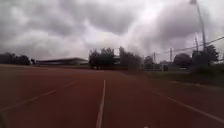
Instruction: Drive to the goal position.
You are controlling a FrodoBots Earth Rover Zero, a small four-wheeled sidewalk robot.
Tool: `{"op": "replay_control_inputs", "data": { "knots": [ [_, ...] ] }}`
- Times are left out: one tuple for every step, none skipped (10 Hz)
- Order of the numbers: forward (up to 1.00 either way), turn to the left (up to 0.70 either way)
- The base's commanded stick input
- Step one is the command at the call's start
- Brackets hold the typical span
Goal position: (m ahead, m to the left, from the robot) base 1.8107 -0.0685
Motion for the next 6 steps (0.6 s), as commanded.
{"op": "replay_control_inputs", "data": {
  "knots": [
    [0.7,0.0],
    [0.7,0.0],
    [0.7,0.0],
    [0.7,0.0],
    [0.7,0.0],
    [0.7,0.0]
  ]
}}
